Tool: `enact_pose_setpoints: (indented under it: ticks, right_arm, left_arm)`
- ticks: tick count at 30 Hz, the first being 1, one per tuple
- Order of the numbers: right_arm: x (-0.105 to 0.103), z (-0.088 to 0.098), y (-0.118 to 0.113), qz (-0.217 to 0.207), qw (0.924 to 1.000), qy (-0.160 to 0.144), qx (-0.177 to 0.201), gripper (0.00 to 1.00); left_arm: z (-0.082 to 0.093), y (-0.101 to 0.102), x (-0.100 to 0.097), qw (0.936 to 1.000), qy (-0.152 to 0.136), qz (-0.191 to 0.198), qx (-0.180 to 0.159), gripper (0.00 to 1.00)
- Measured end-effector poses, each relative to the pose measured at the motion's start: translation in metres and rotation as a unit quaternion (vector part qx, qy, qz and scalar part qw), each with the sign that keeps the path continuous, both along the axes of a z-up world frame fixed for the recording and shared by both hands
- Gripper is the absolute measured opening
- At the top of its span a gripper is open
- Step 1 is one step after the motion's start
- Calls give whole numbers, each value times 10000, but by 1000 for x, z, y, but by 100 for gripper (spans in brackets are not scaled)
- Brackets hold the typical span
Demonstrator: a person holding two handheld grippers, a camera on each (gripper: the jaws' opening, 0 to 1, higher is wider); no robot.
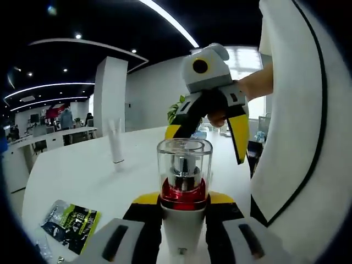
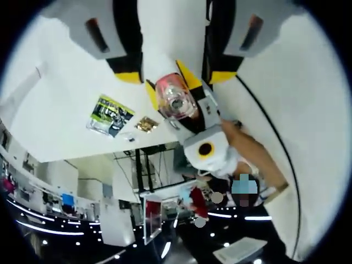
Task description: Arrange the skincare products in the storage area until every visible bottle or jar stands upright without overlapping.
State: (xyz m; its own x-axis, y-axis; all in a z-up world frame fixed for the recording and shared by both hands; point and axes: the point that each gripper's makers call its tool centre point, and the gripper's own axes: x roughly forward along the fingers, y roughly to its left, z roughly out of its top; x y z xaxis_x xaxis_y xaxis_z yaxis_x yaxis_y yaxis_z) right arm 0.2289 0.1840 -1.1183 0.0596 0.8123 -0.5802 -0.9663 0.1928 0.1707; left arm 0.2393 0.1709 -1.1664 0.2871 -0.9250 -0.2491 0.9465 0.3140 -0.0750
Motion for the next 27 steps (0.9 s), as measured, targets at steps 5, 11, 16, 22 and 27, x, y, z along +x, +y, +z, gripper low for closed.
enact_pose_setpoints:
  ticks: [5, 11, 16, 22, 27]
  right_arm:
    - [-3, 1, 9, 355, 9988, -247, -222, 44]
    - [-1, -1, 16, 658, 9957, -470, -456, 44]
    - [2, -3, 20, 1044, 9892, -718, -734, 44]
    - [3, -22, 24, 1437, 9806, -781, -1077, 47]
    - [6, -46, 17, 1506, 9811, -572, -1076, 48]
  left_arm:
    - [0, 1, 0, 9999, 146, -11, -39, 30]
    - [-5, 4, 0, 9992, 374, 68, 141, 33]
    - [-6, 20, 1, 9980, 476, 371, 194, 36]
    - [-10, 43, -9, 9940, 701, 791, 293, 39]
    - [-11, 60, -17, 9890, 888, 1167, 180, 45]
